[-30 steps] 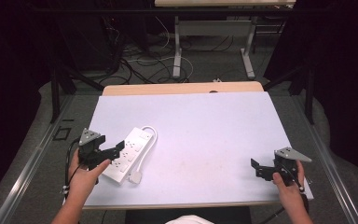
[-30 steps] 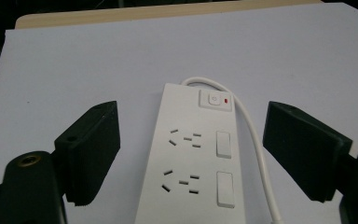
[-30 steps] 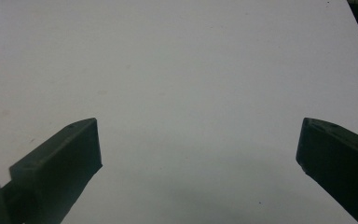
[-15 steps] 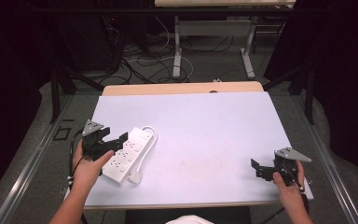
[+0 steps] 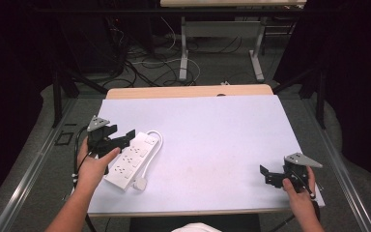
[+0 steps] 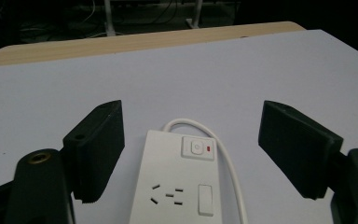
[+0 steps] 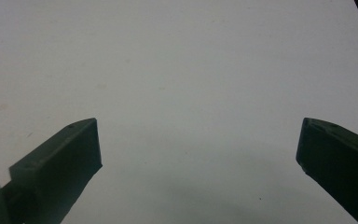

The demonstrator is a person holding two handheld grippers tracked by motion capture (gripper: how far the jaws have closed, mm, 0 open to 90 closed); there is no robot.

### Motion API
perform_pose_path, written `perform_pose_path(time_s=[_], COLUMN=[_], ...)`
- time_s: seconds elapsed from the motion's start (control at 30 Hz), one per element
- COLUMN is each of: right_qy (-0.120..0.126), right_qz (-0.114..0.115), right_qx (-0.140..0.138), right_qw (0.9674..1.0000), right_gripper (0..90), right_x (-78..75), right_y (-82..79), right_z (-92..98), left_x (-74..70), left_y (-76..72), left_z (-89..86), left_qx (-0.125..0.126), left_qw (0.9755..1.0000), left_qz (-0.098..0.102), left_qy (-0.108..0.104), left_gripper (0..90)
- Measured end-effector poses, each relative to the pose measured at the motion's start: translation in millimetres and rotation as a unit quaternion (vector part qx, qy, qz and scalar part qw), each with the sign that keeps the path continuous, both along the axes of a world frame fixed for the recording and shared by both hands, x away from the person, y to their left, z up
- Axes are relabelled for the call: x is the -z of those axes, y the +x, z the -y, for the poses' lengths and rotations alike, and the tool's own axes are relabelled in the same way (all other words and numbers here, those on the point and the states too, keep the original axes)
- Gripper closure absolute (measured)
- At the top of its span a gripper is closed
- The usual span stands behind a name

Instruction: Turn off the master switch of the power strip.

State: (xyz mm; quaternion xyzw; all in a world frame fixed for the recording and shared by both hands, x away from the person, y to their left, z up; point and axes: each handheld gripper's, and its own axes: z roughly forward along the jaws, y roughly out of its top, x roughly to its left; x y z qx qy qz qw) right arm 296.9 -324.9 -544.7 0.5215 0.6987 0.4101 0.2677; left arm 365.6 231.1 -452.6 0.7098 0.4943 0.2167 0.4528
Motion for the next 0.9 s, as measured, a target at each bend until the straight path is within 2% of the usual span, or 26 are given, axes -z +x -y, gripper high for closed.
perform_pose_path(time_s=[0.1,0.13,0.17,0.2,0.4,0.63,0.67,0.8,0.9], right_qy=[-0.004,-0.002,-0.002,-0.005,-0.002,-0.001,0.000,0.001,0.002], right_qz=[0.003,0.013,0.013,0.000,0.000,0.000,0.000,-0.003,-0.007], right_qx=[-0.003,0.003,0.003,-0.002,-0.004,-0.001,-0.002,-0.004,-0.008], right_qw=[1.0000,0.9999,0.9999,1.0000,1.0000,1.0000,1.0000,1.0000,0.9999], right_gripper=[0.0,0.0,0.0,0.0,0.0,0.0,0.0,0.0,0.0], right_x=[0.1,1.7,1.7,0.2,1.0,1.1,1.5,1.6,1.5], right_y=[0.2,1.2,1.2,0.0,0.5,0.1,0.4,0.6,0.5], right_z=[0.2,-1.2,-1.2,-0.1,0.3,-1.6,-1.4,-1.5,-1.4], left_x=[-1.8,-2.0,-2.3,-2.3,-2.8,-2.4,-3.3,-2.5,-2.6], left_y=[3.1,4.1,5.3,6.8,13.2,19.6,21.3,24.2,26.9], left_z=[3.2,4.4,5.6,6.8,15.0,24.8,26.3,31.3,35.1], left_qx=[0.001,0.000,0.001,0.001,0.008,0.022,0.030,0.026,0.029], left_qw=[1.0000,1.0000,1.0000,1.0000,0.9999,0.9996,0.9991,0.9990,0.9986], left_qz=[0.000,0.000,-0.002,0.001,-0.009,-0.019,-0.030,-0.035,-0.045], left_qy=[0.000,-0.002,-0.004,-0.004,-0.006,0.005,0.009,0.000,0.003], left_gripper=[25.8,26.0,26.0,26.1,29.0,33.0,34.9,39.0,41.5])
